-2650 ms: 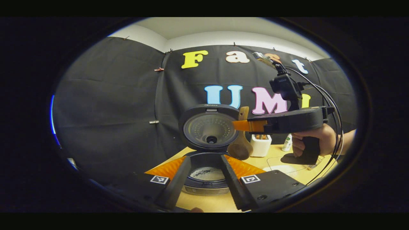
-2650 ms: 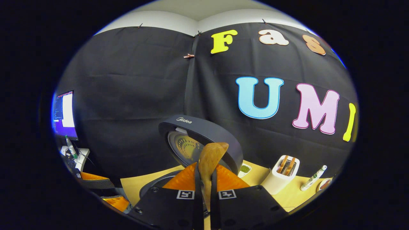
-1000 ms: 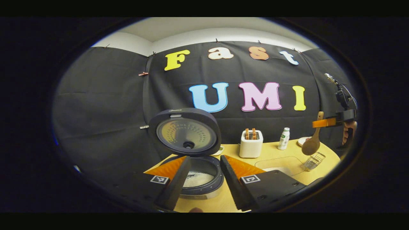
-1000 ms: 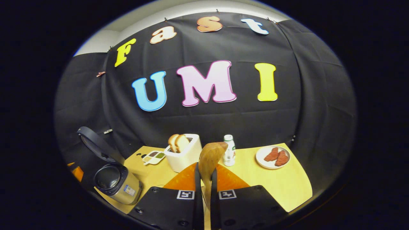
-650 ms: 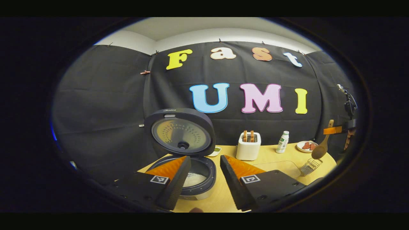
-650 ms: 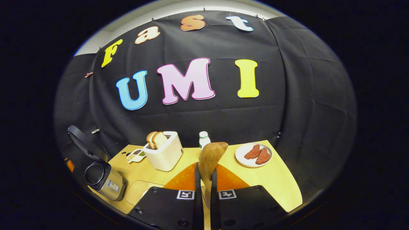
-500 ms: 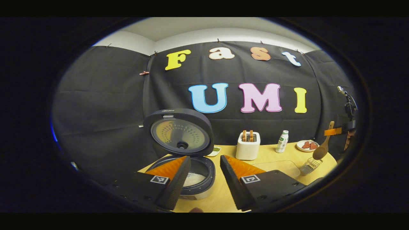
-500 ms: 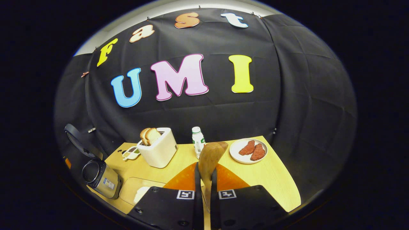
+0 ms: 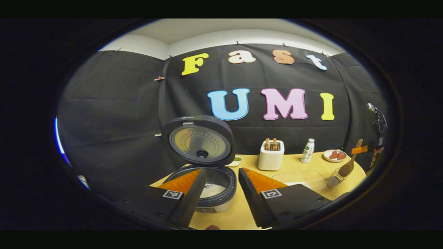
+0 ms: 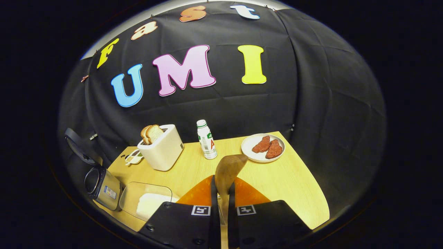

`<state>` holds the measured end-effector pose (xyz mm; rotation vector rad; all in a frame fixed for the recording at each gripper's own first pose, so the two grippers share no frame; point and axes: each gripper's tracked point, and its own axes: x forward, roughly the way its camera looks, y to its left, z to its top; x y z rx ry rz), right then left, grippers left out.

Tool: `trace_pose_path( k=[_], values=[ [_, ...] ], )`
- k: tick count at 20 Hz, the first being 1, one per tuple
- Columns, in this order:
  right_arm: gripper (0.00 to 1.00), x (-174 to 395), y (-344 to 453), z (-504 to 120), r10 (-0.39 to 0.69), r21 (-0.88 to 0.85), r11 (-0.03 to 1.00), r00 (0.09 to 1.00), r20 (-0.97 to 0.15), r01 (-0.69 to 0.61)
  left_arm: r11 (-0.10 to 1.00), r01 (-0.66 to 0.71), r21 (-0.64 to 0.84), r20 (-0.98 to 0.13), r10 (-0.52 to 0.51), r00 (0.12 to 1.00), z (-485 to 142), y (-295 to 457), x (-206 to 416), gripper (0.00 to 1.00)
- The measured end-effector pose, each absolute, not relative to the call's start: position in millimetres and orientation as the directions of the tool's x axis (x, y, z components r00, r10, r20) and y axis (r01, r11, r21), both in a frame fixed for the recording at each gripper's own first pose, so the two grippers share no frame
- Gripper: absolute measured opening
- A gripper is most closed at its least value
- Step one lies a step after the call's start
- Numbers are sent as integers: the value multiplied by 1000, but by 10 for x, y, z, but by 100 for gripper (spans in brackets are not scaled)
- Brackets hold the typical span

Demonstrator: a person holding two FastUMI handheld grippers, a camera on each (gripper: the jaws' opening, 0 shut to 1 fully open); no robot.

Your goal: Close the left gripper, press the button to open the rice cooker; take a wooden spoon from the chopstick holder with the right hand, scoop a spoonful of rice and pour it into the rice cooker, then put the wooden spoon back into the chopstick holder.

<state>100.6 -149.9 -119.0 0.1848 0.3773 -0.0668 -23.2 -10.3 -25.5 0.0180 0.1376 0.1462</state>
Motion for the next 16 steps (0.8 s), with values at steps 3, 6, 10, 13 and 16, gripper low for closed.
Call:
trace_pose_path(
  k=[3,6,10,13,16],
  values=[
    [12,945,-1506,-1324,-34,157,982,917,-398,105,989,-141,33,-135,145,980,-244,-120,-247,68],
    [12,884,-1532,-1484,-45,150,982,903,-428,119,990,-137,40,-132,141,981,-226,-135,-288,68],
    [13,804,-1560,-1606,-53,148,980,890,-453,133,990,-136,46,-140,141,980,-251,-120,-362,67],
    [14,757,-1587,-1672,-61,141,979,880,-471,144,989,-137,50,-142,142,980,-253,-99,-429,67],
    [26,720,-1650,-1650,-83,141,976,880,-467,166,989,-135,54,-145,142,979,-263,-93,-459,68]
  ],
)
